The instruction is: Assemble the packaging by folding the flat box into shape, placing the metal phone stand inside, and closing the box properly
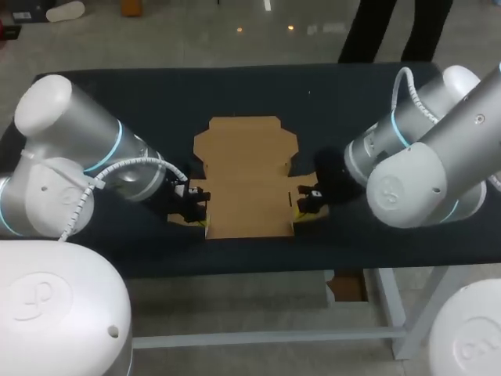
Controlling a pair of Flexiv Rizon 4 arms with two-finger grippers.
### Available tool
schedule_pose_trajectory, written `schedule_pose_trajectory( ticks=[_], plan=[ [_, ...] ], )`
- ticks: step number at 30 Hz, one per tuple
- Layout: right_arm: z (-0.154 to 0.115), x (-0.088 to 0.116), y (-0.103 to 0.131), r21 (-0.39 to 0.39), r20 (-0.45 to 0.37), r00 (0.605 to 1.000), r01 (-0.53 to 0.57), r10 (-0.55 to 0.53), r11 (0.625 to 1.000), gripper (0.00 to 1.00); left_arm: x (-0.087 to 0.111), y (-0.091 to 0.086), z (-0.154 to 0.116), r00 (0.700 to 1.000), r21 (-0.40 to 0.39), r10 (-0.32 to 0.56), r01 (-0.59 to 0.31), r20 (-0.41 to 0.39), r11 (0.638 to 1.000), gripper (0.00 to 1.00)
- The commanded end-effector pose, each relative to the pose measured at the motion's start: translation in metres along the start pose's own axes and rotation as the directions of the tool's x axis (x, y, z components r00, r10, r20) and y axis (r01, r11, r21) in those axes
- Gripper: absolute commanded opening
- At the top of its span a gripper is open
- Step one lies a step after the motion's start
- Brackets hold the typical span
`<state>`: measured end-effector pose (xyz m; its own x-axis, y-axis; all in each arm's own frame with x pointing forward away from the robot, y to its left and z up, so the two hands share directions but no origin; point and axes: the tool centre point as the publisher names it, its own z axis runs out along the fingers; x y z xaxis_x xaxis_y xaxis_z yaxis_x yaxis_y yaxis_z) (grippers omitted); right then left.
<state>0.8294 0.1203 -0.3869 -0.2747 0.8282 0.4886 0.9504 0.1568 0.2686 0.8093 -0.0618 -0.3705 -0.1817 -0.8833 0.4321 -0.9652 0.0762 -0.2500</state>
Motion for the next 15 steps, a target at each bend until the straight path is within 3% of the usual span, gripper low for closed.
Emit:
schedule_pose_trajectory(
  ticks=[1, 15],
  plan=[
    [-0.019, -0.006, 0.002, 0.005, -0.102, 0.995, 0.011, -0.01, 1.0, 0.0, 0.001, 0.004, -0.015, 1.0, 0.017, -0.002, 0.001, 0.002, 1.0, 0.0],
    [-0.047, -0.021, 0.035, -0.024, -0.158, 0.987, 0.01, -0.013, 1.0, 0.0, -0.003, -0.026, -0.038, 0.999, 0.026, 0.002, -0.001, -0.044, 1.0, 0.0]
  ],
)
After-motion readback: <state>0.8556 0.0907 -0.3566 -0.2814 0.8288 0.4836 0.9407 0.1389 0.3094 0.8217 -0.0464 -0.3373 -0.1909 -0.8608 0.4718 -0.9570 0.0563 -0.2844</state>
